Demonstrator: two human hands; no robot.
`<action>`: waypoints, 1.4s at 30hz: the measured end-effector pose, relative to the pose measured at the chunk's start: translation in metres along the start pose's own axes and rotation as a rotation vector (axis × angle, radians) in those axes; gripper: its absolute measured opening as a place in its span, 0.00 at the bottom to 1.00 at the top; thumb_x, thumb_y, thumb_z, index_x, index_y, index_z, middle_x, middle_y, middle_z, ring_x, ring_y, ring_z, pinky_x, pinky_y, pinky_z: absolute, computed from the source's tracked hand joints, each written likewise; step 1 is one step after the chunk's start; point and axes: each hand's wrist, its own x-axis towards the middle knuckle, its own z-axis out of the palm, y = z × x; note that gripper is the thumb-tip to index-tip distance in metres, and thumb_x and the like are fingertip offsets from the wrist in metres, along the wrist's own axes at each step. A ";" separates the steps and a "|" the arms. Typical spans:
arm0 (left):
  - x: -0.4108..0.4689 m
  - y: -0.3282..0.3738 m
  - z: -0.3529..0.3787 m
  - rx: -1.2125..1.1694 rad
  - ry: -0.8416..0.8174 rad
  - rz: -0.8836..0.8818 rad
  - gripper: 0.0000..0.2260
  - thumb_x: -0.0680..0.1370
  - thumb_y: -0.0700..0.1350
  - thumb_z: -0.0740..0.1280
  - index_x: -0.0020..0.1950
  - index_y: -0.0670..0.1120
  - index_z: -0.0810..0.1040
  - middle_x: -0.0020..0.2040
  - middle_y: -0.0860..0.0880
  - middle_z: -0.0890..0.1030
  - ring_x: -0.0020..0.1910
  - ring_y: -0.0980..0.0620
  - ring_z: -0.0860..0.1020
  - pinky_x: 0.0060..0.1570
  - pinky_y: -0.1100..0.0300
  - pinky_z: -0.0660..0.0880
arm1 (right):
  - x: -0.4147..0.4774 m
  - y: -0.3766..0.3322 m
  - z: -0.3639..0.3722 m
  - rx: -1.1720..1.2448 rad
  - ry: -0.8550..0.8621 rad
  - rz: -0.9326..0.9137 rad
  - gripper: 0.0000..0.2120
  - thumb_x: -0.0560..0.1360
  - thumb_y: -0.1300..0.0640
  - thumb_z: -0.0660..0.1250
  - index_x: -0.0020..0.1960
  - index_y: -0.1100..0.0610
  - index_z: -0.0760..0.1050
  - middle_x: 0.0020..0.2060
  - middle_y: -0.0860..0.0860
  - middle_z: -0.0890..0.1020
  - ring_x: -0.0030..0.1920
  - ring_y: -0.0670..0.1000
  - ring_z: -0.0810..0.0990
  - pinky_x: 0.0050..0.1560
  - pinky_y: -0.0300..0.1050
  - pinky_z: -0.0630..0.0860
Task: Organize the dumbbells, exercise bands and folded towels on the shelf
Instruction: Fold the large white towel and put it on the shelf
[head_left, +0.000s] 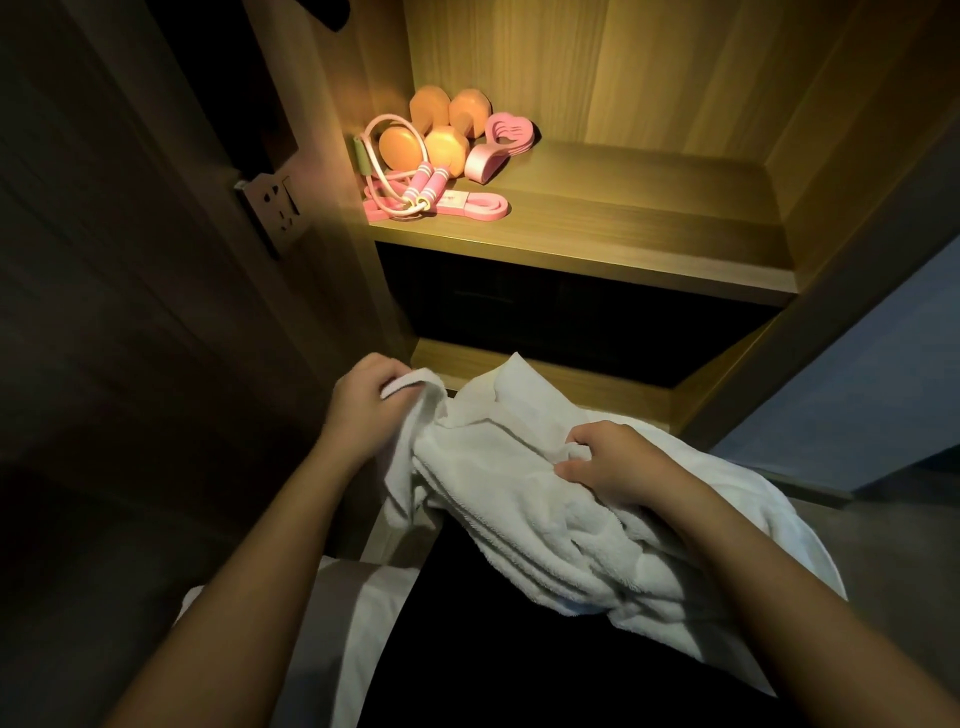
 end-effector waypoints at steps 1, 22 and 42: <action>0.003 0.005 0.005 -0.064 -0.060 0.027 0.04 0.77 0.41 0.70 0.44 0.49 0.81 0.51 0.54 0.80 0.50 0.58 0.78 0.46 0.65 0.72 | -0.001 0.000 0.000 -0.012 -0.008 -0.021 0.08 0.75 0.44 0.66 0.49 0.46 0.75 0.45 0.43 0.78 0.47 0.49 0.77 0.48 0.48 0.76; -0.004 0.029 0.061 -0.234 -0.535 0.008 0.09 0.76 0.43 0.70 0.40 0.57 0.78 0.52 0.60 0.83 0.55 0.58 0.80 0.55 0.57 0.76 | 0.012 -0.026 -0.004 0.208 0.066 -0.041 0.14 0.74 0.44 0.66 0.35 0.51 0.77 0.28 0.45 0.79 0.30 0.43 0.74 0.35 0.43 0.71; -0.002 -0.004 0.016 -0.800 -0.040 -0.565 0.07 0.80 0.38 0.63 0.52 0.45 0.80 0.46 0.45 0.81 0.44 0.50 0.79 0.45 0.56 0.76 | 0.020 -0.007 0.004 0.270 0.011 0.092 0.13 0.73 0.46 0.66 0.34 0.53 0.77 0.33 0.47 0.81 0.38 0.52 0.79 0.44 0.50 0.78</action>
